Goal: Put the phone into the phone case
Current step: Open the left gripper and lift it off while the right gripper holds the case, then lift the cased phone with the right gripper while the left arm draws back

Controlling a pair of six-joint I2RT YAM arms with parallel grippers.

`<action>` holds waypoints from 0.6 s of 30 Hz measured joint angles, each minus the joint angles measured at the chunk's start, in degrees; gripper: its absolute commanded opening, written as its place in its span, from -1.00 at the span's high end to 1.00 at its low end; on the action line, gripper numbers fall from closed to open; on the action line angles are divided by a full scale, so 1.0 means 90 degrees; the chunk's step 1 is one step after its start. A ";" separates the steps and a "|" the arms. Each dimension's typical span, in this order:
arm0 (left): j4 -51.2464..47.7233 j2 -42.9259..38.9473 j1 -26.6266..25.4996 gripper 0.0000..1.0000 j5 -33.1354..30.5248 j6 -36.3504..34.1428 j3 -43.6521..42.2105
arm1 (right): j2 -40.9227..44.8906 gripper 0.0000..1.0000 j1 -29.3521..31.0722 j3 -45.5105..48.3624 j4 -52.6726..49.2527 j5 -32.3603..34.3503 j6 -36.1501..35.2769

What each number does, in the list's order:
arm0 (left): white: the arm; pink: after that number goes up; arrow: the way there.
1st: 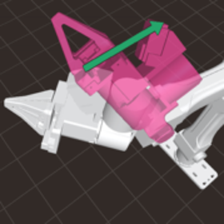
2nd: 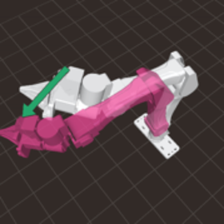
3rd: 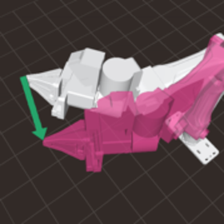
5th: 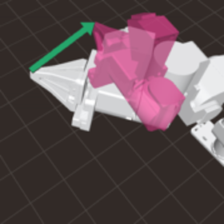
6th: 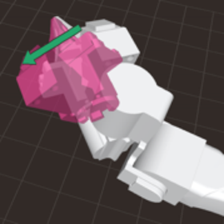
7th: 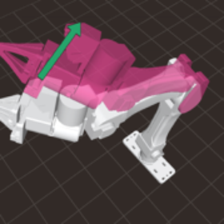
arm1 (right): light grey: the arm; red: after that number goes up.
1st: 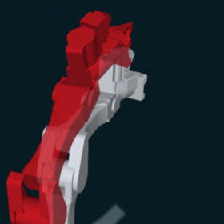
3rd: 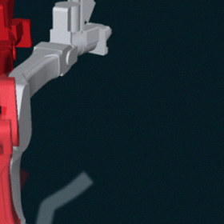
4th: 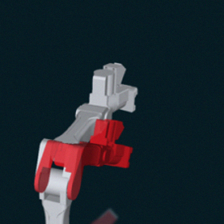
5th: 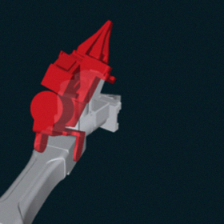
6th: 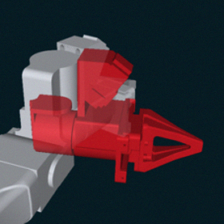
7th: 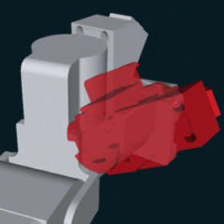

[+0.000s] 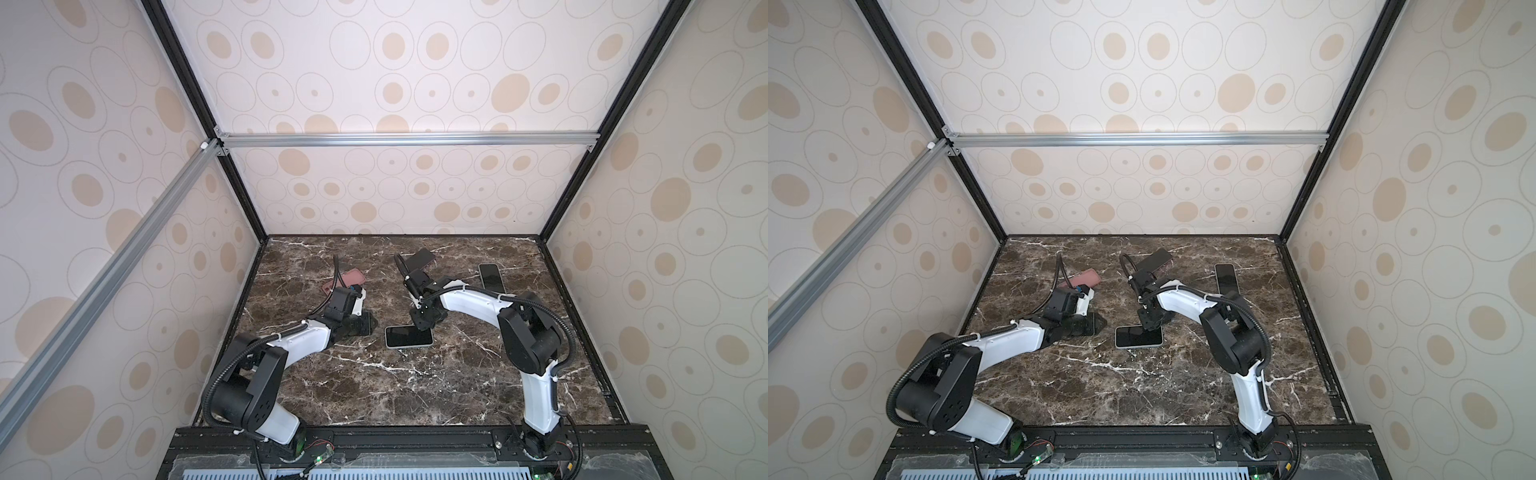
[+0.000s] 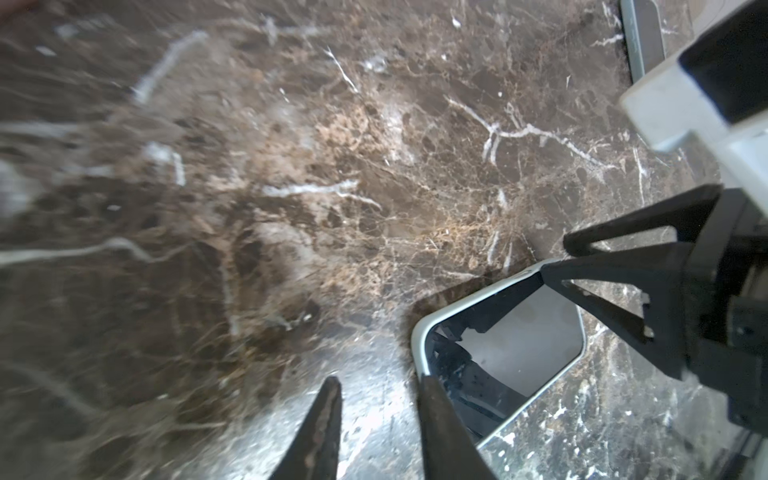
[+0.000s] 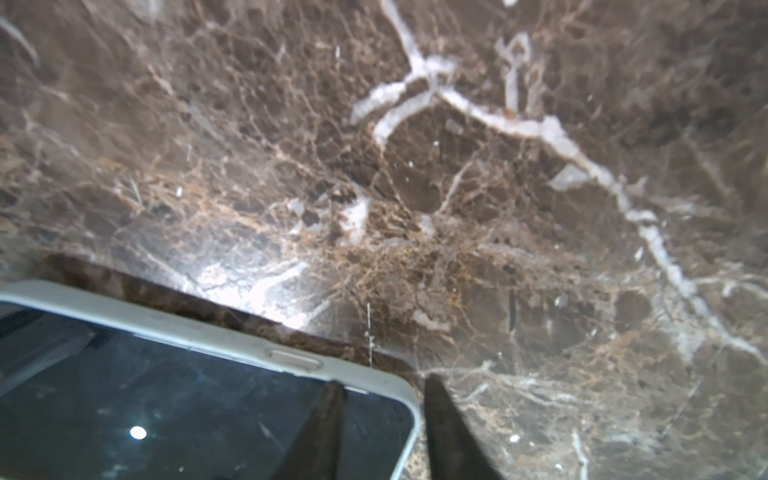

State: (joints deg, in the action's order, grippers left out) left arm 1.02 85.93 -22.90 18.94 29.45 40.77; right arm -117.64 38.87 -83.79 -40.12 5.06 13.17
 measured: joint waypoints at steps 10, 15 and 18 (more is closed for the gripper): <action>-0.0231 -0.1049 0.0308 -0.38 -0.0406 -0.0180 -0.0374 | 0.0551 -0.72 -0.0022 0.0682 0.0469 -0.0991 -0.1715; -0.0367 -0.1472 0.0379 -0.75 -0.0612 -0.0260 -0.0588 | 0.0792 -0.99 -0.0005 0.0945 0.0454 -0.1460 -0.2793; -0.0364 -0.1790 0.0393 -1.00 -0.0707 -0.0316 -0.0741 | 0.0804 -0.99 0.0002 0.0818 0.0430 -0.1770 -0.3262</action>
State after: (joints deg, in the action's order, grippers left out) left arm -2.26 69.82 -19.35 12.58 26.61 34.11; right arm -110.41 38.89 -76.42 -36.25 -10.87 -16.19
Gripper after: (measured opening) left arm 0.970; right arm 0.996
